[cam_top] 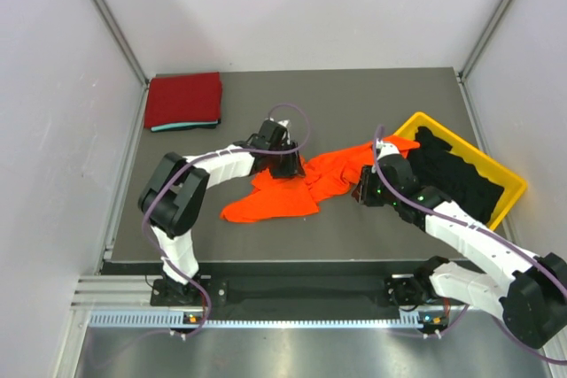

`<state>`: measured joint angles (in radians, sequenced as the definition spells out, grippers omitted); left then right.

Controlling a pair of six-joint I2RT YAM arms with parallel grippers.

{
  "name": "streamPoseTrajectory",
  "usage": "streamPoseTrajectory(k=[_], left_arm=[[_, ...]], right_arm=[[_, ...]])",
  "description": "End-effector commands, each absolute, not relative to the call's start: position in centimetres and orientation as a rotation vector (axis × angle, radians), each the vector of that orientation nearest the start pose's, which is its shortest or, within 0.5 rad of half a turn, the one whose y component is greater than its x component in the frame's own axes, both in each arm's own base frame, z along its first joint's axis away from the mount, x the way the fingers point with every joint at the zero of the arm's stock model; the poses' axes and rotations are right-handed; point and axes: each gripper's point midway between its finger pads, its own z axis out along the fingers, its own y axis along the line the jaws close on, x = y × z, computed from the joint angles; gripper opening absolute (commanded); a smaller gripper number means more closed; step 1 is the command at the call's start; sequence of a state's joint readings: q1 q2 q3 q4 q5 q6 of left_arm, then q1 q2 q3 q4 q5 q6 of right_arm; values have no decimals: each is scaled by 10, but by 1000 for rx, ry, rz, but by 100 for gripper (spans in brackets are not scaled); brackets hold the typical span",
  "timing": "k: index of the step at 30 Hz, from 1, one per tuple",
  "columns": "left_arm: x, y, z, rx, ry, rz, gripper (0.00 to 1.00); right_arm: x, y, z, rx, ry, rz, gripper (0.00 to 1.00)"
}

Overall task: Fold and stack the t-shirts
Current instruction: Flatten the tshirt out

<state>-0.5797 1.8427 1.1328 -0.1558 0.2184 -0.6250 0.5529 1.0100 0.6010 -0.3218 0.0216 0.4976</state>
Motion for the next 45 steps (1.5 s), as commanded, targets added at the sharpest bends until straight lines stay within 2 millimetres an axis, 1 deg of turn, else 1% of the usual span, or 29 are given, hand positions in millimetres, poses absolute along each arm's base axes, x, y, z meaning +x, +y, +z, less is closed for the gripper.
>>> streamPoseTrajectory(k=[1, 5, 9, 10, 12, 13, 14, 15, 16, 19, 21, 22, 23, 24, 25, 27, 28, 29, 32, 33, 35, 36, 39, 40, 41, 42, 43, 44, 45], left_arm=[[343, -300, 53, 152, 2550, -763, 47], [340, -300, 51, 159, 2553, -773, 43], [338, -299, 54, 155, 2552, -781, 34], [338, -299, 56, 156, 2547, -783, 27], [338, -298, 60, 151, 2542, -782, 19], [338, -299, 63, 149, 2538, -784, 10], [337, -297, 63, 145, 2544, -778, 6], [337, -297, 66, 145, 2544, -778, 1], [337, -297, 70, 135, 2545, -777, 0], [333, -295, 81, 122, 2546, -787, 0], [328, -289, 84, 95, 2563, -761, 0], [327, -287, 92, 79, 2551, -762, 0], [323, -283, 91, 70, 2561, -750, 1], [321, -280, 92, 58, 2563, -740, 3], [319, -278, 101, 58, 2544, -746, 3], [312, -274, 102, 55, 2550, -743, 0], [309, -272, 109, 60, 2534, -753, 0], [305, -269, 109, 58, 2537, -753, 0], [296, -263, 115, 57, 2537, -746, 0], [294, -260, 121, 57, 2523, -745, 0], [288, -250, 120, 39, 2536, -697, 0], [287, -246, 128, 37, 2516, -692, 0], [279, -231, 127, 1, 2522, -627, 0], [277, -227, 134, -8, 2504, -622, 0], [274, -219, 131, -24, 2514, -581, 0], [273, -214, 137, -34, 2495, -568, 0], [271, -209, 137, -42, 2493, -549, 0], [271, -198, 136, -72, 2485, -486, 0], [270, -194, 144, -81, 2461, -477, 0]], right_arm=[[248, 174, 115, -75, 2297, 529, 27], [248, 174, 113, -75, 2300, 528, 27], [249, 174, 112, -74, 2304, 526, 27], [248, 174, 111, -76, 2307, 526, 27], [248, 175, 111, -71, 2307, 529, 27], [248, 175, 113, -69, 2304, 533, 27], [249, 175, 113, -69, 2304, 531, 27], [249, 174, 113, -61, 2304, 531, 27], [249, 175, 114, -58, 2303, 532, 27], [250, 172, 118, -17, 2303, 519, 29], [252, 161, 116, 52, 2316, 450, 32], [255, 156, 120, 82, 2311, 421, 33], [256, 144, 117, 128, 2314, 344, 33], [258, 140, 121, 162, 2302, 322, 34], [259, 134, 121, 189, 2299, 290, 35], [262, 119, 122, 274, 2287, 217, 38], [262, 115, 122, 303, 2284, 199, 41], [261, 106, 120, 338, 2284, 157, 42], [261, 91, 123, 458, 2258, 112, 45], [263, 85, 125, 504, 2241, 109, 45], [266, 79, 130, 549, 2221, 111, 47], [270, 72, 135, 582, 2202, 106, 47], [277, 65, 141, 601, 2192, 90, 48], [278, 64, 139, 602, 2202, 76, 49], [279, 63, 136, 606, 2209, 67, 49], [279, 63, 135, 611, 2213, 66, 50], [279, 63, 133, 618, 2214, 69, 52], [279, 63, 130, 634, 2216, 74, 53], [278, 65, 129, 638, 2218, 83, 54]])
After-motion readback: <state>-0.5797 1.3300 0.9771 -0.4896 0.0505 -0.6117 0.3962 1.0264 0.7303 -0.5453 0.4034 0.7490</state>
